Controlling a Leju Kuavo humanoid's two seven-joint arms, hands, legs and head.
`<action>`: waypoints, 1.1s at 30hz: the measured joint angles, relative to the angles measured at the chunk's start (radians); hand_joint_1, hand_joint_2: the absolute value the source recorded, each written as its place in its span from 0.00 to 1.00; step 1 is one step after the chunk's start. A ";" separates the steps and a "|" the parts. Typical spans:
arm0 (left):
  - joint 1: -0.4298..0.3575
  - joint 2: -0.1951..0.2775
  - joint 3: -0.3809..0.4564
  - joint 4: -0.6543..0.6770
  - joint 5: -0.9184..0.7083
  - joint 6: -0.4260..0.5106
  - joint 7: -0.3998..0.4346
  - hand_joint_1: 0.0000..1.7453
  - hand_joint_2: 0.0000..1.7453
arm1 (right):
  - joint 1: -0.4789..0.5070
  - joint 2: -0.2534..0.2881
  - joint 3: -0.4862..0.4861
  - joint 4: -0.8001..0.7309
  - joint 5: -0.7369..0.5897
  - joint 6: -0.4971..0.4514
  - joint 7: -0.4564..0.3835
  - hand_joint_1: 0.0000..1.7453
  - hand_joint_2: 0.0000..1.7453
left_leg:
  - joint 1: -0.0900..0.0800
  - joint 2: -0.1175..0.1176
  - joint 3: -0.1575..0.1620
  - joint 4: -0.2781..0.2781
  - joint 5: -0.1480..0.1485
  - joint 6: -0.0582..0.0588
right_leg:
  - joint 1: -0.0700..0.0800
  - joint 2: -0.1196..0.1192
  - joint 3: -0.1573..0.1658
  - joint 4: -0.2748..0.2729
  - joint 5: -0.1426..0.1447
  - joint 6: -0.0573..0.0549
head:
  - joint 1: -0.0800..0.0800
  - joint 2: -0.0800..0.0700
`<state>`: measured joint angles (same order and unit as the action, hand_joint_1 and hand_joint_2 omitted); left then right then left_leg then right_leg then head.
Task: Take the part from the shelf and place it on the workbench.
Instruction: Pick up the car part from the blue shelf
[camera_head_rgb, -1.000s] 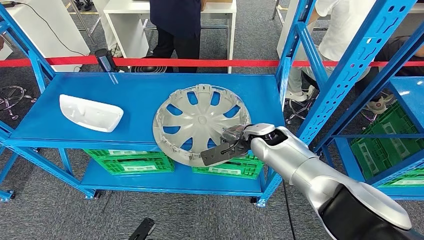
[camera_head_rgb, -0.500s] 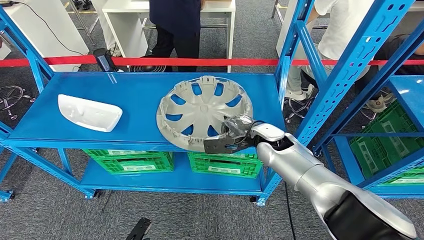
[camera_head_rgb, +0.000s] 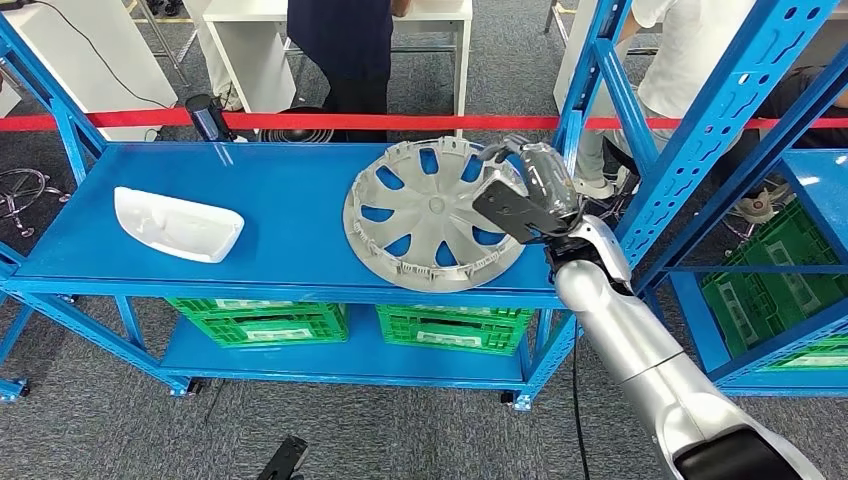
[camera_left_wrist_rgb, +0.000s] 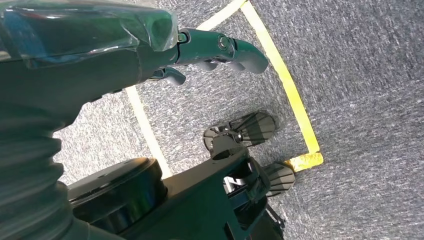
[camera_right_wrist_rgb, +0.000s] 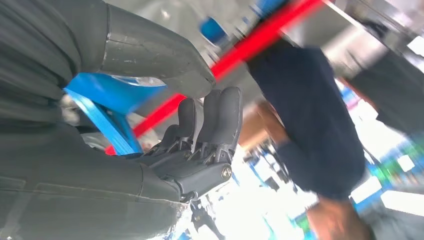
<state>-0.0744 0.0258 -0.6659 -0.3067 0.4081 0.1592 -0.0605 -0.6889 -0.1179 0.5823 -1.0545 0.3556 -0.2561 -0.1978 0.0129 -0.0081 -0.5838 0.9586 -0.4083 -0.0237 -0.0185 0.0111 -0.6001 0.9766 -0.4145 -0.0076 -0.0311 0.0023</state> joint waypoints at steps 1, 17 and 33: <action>0.000 -0.001 0.000 0.000 -0.001 0.000 -0.001 0.00 1.00 | 0.008 0.000 -0.020 -0.020 -0.009 -0.008 -0.010 1.00 1.00 | 0.000 0.000 0.000 0.000 0.000 0.000 | 0.000 0.000 0.000 0.000 0.000 0.000 | 0.000 0.000; -0.005 -0.007 -0.001 0.000 0.008 -0.005 -0.016 0.00 1.00 | 0.030 0.008 -0.065 -0.124 0.015 0.133 0.016 1.00 1.00 | 0.000 0.000 0.000 0.000 0.000 0.000 | 0.000 0.000 0.000 0.000 0.000 0.000 | 0.000 0.000; -0.024 -0.002 -0.005 0.000 0.003 -0.052 0.039 0.00 1.00 | -0.075 0.013 0.255 0.208 0.191 0.589 0.096 0.00 1.00 | 0.000 0.000 0.000 0.000 0.000 0.000 | 0.000 0.000 0.000 0.000 0.000 0.000 | 0.000 0.000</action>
<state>-0.0987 0.0236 -0.6706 -0.3067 0.4109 0.1072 -0.0212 -0.7639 -0.1053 0.8377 -0.8468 0.5470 0.3333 -0.1014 0.0130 -0.0081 -0.5841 0.9585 -0.4082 -0.0238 -0.0183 0.0111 -0.6003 0.9771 -0.4145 -0.0076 -0.0311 0.0023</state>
